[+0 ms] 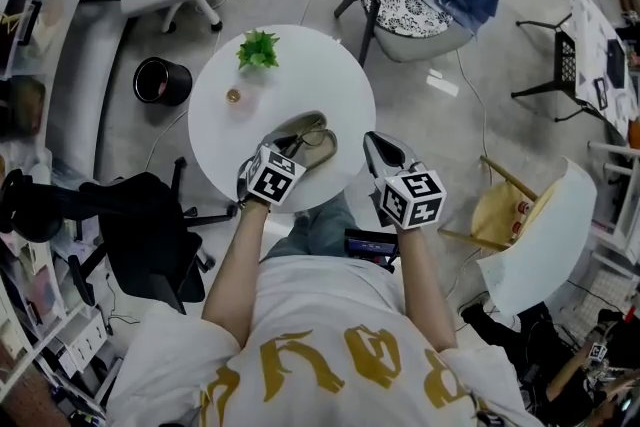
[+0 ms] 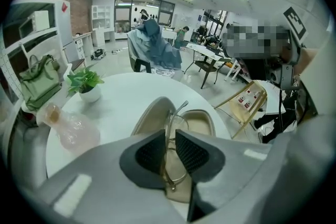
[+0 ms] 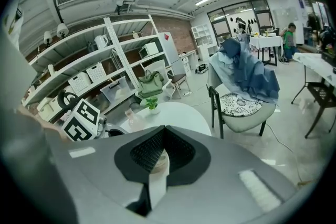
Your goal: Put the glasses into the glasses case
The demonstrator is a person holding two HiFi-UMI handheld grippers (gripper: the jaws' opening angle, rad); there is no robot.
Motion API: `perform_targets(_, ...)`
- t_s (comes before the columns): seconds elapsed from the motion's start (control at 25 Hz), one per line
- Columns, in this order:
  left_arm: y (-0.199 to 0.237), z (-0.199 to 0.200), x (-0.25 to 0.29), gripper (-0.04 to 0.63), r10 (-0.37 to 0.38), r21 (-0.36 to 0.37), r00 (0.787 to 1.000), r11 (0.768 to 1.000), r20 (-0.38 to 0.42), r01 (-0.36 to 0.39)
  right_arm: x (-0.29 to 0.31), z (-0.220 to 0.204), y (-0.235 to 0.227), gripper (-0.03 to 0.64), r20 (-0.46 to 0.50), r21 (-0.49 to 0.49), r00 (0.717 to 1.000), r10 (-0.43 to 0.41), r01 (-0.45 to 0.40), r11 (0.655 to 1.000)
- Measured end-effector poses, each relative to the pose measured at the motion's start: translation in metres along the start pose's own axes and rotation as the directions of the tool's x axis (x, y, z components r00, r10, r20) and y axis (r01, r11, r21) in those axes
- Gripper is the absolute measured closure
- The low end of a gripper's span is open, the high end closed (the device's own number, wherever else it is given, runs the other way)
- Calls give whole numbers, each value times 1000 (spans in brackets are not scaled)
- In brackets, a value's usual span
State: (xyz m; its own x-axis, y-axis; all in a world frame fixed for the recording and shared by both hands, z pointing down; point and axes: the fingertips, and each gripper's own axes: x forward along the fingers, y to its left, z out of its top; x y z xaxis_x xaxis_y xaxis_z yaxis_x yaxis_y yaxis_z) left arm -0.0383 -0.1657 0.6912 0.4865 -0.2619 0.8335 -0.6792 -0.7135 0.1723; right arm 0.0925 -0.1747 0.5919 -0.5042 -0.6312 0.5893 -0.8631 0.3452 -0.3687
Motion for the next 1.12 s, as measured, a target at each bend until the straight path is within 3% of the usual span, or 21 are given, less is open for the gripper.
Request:
perform_targets(0.56, -8, 32, -55, 569, 71, 24, 983, 997, 168, -76, -37, 13, 28, 589, 97, -48, 995, -25, 30, 998)
perform_targets(0.88, -17, 49, -106, 594, 94, -6, 953, 995, 288, -97, -60, 23, 53, 589, 170, -80, 985, -29, 44, 996)
perform_targets(1.12, -28, 60, -145, 595, 94, -42, 918, 996, 386, -84, -77, 30, 70, 589, 221, -102, 975, -21, 45, 994)
